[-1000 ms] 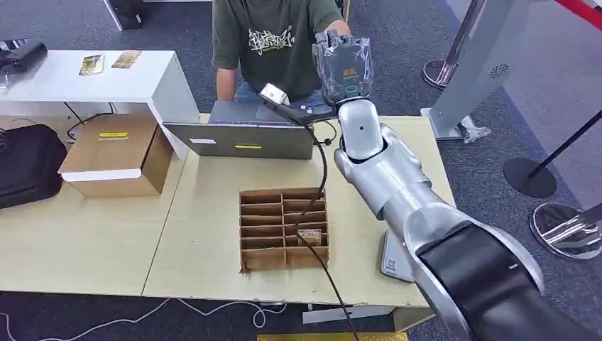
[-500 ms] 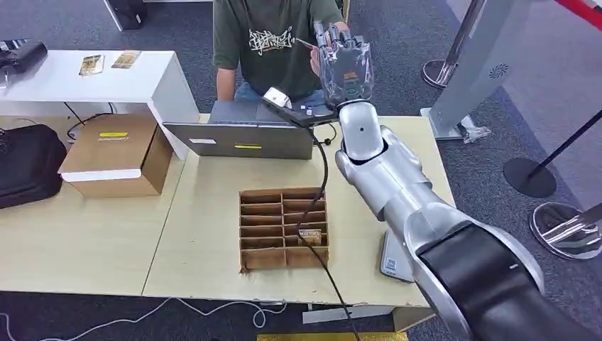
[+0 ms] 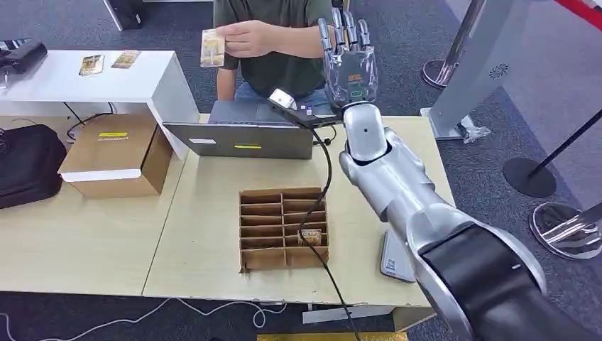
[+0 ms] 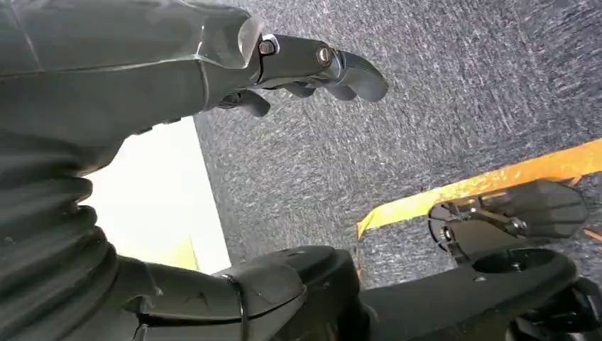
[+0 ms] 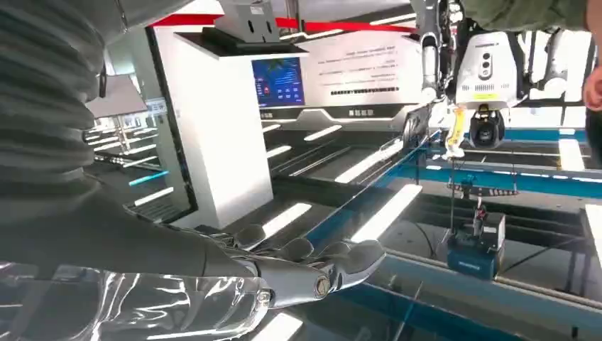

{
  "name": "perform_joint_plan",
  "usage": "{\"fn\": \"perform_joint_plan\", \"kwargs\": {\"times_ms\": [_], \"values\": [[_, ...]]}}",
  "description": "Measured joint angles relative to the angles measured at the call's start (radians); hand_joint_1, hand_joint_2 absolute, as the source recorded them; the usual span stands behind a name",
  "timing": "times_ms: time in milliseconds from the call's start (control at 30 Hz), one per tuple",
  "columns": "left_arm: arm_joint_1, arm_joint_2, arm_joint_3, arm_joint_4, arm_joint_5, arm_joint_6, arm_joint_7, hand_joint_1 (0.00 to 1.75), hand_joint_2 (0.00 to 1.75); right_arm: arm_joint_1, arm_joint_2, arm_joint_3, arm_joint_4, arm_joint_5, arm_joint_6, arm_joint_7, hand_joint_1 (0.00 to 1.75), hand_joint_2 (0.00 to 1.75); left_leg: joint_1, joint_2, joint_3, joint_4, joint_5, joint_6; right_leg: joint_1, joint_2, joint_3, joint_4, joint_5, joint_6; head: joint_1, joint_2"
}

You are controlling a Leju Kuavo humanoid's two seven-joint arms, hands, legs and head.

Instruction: Pass the card to the sensor for recognition and then transmit it.

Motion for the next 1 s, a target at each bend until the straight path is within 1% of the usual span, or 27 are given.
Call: {"fn": "perform_joint_plan", "kwargs": {"times_ms": [100,267,467,633,700,767,1000], "values": [[0.001,0.000,0.000,0.000,0.011,0.011,-0.004,0.00,1.75,0.019,-0.005,-0.012,-0.005,-0.003,-0.016,-0.013,0.00,1.75,0.000,0.000,0.000,0.000,0.000,0.000,0.000,0.000,0.000,0.000,0.000,0.000,0.000,0.000],[0.004,0.001,0.000,0.000,0.023,0.023,-0.014,0.00,1.75,0.085,-0.024,-0.050,-0.041,-0.006,-0.059,-0.035,0.00,1.75,0.000,0.000,0.000,0.000,0.000,0.000,0.000,0.000,0.000,0.000,0.000,0.000,0.000,0.000],[0.016,0.004,0.000,0.000,0.035,0.041,-0.024,0.00,1.75,0.222,-0.057,-0.087,-0.160,-0.008,-0.068,-0.051,0.00,1.75,0.000,0.000,0.000,0.000,-0.001,0.000,0.000,0.000,0.000,0.000,0.000,0.000,0.000,0.000],[0.031,0.009,0.000,0.000,0.063,0.052,-0.043,0.00,1.75,0.373,-0.085,-0.114,-0.302,-0.006,-0.058,-0.071,0.00,1.75,0.000,0.000,0.000,0.000,-0.001,0.000,0.000,0.000,0.000,-0.001,0.000,0.000,0.000,0.000],[0.034,0.010,0.000,0.000,0.069,0.054,-0.044,0.00,1.75,0.403,-0.090,-0.119,-0.332,-0.006,-0.054,-0.072,0.00,1.75,0.000,0.000,0.000,0.000,-0.001,0.000,0.000,0.000,0.000,-0.001,0.000,0.000,0.000,0.000],[0.040,0.012,0.001,0.000,0.074,0.058,-0.050,0.00,1.75,0.448,-0.098,-0.126,-0.388,-0.006,-0.042,-0.073,0.00,1.75,0.000,0.000,-0.001,0.000,-0.001,0.000,0.000,0.000,-0.001,-0.001,-0.001,0.000,0.000,0.000],[0.061,0.018,0.007,0.000,0.104,0.065,-0.074,0.00,1.75,0.635,-0.122,-0.148,-0.654,0.000,0.007,-0.073,0.00,1.75,0.000,0.000,-0.001,0.000,-0.001,0.000,0.000,0.000,-0.001,-0.001,-0.001,0.001,0.000,0.000]]}}
